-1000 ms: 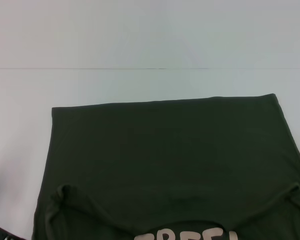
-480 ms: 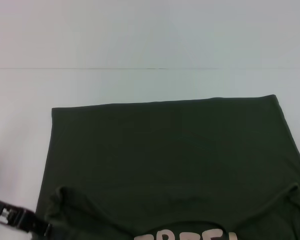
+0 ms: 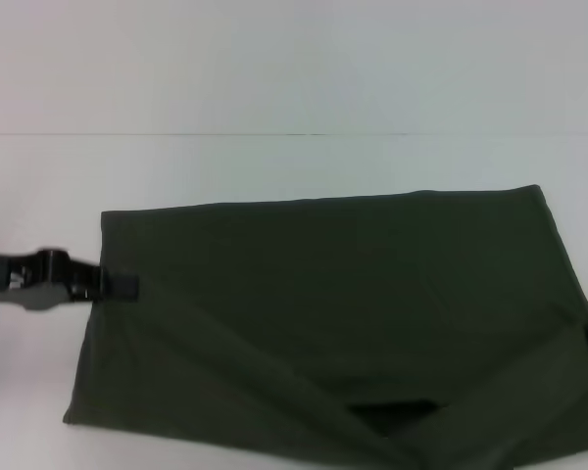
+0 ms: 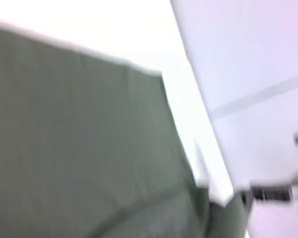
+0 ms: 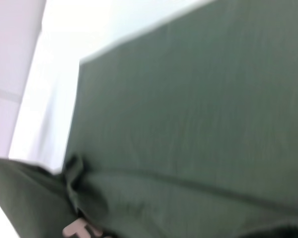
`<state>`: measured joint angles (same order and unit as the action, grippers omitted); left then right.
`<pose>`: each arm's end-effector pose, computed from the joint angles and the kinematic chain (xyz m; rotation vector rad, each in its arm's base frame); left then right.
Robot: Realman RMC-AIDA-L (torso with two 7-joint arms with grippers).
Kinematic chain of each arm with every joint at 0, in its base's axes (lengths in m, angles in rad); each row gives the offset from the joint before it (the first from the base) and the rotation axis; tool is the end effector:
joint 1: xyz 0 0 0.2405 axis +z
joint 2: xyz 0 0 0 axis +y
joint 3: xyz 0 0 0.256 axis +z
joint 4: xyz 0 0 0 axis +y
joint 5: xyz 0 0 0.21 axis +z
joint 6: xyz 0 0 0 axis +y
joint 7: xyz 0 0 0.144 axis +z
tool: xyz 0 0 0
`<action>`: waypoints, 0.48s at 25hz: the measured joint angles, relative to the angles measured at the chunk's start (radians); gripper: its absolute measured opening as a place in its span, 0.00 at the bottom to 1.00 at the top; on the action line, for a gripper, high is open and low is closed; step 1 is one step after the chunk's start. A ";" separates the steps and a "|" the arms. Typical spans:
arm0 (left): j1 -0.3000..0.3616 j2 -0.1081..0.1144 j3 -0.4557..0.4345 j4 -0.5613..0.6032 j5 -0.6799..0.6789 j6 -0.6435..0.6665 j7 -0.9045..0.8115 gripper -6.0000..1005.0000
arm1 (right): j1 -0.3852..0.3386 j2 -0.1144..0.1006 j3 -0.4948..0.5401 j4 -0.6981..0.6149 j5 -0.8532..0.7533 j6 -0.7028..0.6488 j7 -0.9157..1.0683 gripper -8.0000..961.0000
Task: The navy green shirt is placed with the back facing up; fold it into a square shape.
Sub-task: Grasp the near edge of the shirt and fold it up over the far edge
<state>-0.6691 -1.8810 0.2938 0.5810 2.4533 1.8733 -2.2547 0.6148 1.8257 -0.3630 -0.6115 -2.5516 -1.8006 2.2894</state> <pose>-0.2813 0.3301 0.0806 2.4104 1.8532 0.5943 0.3221 0.3194 0.1014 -2.3224 1.9532 0.3211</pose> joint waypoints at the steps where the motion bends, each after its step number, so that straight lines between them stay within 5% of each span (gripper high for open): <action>1: 0.000 0.000 -0.008 0.000 -0.015 -0.027 -0.007 0.05 | -0.001 0.000 0.000 0.005 0.020 0.026 0.014 0.05; 12: 0.022 -0.045 -0.015 -0.051 -0.143 -0.372 0.015 0.05 | -0.003 0.028 0.000 0.105 0.215 0.396 0.040 0.05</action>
<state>-0.6469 -1.9264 0.2789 0.5296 2.3106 1.5017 -2.2396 0.6116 1.8535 -0.3627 -0.5069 -2.3365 -1.4048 2.3298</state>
